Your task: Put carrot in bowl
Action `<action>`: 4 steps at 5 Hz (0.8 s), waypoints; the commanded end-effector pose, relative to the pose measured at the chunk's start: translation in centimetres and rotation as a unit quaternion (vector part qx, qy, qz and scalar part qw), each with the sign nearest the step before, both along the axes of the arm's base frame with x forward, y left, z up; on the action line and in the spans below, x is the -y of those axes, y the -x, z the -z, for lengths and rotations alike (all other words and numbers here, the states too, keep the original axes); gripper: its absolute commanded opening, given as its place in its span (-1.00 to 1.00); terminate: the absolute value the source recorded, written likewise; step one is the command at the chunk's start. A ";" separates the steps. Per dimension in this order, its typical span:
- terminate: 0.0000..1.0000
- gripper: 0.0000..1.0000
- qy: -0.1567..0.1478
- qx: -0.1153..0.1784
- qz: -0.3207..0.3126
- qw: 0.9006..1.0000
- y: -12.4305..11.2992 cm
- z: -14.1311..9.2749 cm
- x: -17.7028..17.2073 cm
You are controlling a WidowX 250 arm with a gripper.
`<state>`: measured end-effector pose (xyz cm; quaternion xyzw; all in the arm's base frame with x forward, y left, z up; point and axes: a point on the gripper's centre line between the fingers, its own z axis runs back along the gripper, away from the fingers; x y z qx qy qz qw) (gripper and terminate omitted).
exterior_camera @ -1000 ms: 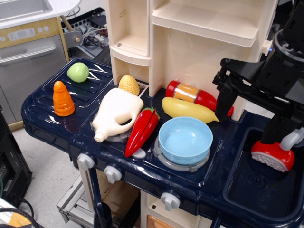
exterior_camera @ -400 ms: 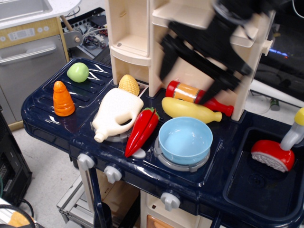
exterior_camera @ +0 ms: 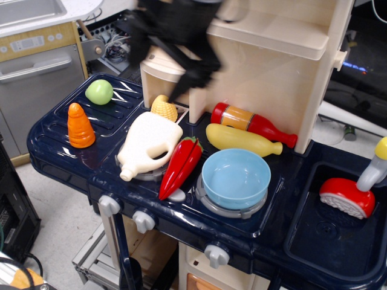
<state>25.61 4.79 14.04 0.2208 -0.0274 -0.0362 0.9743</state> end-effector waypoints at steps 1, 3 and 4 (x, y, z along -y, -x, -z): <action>-1.00 1.00 0.015 0.026 0.028 0.999 0.5 0.5 -4.8; -1.00 1.00 0.047 0.028 0.070 0.996 -0.3 3.2 -9.1; -1.00 1.00 0.064 0.027 0.080 0.994 -0.4 4.4 -10.0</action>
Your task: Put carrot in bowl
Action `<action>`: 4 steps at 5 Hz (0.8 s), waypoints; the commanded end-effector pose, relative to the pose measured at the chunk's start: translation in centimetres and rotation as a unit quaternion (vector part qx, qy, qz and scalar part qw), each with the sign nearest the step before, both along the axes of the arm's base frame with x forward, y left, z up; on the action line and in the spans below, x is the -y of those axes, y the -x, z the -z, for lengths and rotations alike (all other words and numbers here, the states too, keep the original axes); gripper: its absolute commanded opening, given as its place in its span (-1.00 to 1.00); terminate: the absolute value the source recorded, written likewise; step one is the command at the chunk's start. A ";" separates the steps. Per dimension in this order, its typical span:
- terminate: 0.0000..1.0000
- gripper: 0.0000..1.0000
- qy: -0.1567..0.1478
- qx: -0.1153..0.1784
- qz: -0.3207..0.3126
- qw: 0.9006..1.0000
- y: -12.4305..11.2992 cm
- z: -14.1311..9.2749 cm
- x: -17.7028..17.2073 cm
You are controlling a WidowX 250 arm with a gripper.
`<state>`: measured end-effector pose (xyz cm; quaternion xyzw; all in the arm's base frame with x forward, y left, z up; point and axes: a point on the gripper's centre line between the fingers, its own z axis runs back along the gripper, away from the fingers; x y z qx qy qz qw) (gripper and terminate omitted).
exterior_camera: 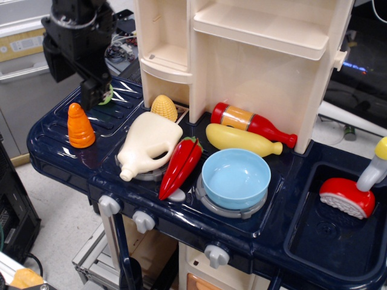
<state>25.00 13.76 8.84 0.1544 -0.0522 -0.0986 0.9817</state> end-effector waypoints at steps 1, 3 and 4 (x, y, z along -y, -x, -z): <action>-1.00 1.00 0.014 0.023 0.012 1.000 -0.7 0.3 -1.2; -1.00 1.00 0.049 0.023 0.017 0.998 -0.9 1.9 -0.8; -1.00 1.00 0.069 0.011 0.010 0.997 -1.2 2.6 -0.3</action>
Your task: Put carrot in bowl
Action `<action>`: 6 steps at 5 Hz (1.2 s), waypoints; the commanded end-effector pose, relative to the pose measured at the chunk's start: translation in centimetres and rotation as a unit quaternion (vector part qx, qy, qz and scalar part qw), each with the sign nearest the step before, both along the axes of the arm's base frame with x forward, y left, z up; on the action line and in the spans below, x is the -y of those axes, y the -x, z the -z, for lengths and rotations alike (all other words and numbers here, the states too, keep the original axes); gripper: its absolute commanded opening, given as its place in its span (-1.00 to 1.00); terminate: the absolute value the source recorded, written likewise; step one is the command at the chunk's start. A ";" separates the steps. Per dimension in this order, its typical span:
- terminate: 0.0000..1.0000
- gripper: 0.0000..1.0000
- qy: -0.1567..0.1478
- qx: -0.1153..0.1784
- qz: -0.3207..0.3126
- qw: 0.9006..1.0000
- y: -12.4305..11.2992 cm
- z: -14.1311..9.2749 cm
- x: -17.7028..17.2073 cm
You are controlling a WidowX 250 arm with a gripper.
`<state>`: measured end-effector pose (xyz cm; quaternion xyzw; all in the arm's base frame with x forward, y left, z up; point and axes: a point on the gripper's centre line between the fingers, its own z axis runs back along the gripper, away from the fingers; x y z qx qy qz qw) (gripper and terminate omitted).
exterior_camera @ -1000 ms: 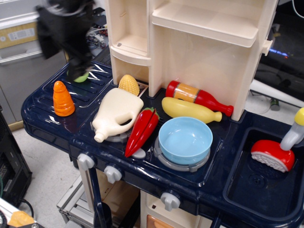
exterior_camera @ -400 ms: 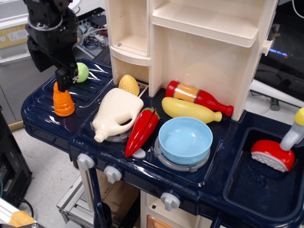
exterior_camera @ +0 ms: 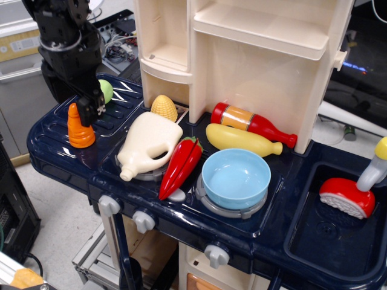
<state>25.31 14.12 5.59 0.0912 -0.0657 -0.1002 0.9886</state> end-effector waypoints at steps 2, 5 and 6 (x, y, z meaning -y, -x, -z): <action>-1.00 -1.00 0.002 0.003 -0.012 1.000 0.1 -0.1 -0.1; -1.00 -1.00 -0.069 0.003 -0.102 0.992 -0.4 -9.2 9.4; -1.00 -1.00 -0.015 0.009 -0.131 0.991 -0.6 -8.8 13.7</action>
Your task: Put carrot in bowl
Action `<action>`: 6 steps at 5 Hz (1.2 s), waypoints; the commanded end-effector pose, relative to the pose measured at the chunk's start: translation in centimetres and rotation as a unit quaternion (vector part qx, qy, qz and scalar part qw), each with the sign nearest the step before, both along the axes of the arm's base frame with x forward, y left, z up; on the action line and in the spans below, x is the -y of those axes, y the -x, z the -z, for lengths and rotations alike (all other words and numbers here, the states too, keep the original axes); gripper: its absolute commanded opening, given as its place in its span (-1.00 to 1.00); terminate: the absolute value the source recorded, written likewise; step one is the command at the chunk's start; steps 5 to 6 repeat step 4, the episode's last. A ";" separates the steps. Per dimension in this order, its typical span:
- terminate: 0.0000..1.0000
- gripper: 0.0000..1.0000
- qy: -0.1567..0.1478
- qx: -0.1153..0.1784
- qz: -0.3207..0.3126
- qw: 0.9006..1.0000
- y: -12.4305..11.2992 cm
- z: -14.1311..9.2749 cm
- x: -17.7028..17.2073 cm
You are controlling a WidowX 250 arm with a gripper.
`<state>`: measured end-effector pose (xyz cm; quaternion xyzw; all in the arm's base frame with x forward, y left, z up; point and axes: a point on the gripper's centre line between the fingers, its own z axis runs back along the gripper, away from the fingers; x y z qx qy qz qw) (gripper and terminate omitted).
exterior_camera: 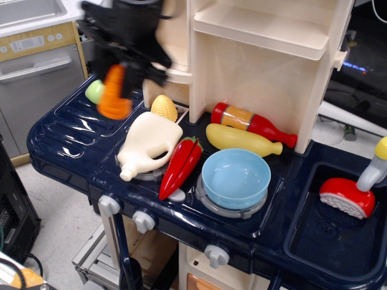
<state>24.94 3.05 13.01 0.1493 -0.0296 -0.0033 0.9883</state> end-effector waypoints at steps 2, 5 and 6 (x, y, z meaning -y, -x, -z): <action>-1.00 -1.00 0.083 0.068 -0.032 0.994 -2.1 0.8 7.0; 1.00 -1.00 0.145 0.071 -0.031 0.986 -2.5 2.2 8.0; 1.00 -1.00 0.145 0.071 -0.031 0.986 -2.5 2.2 8.0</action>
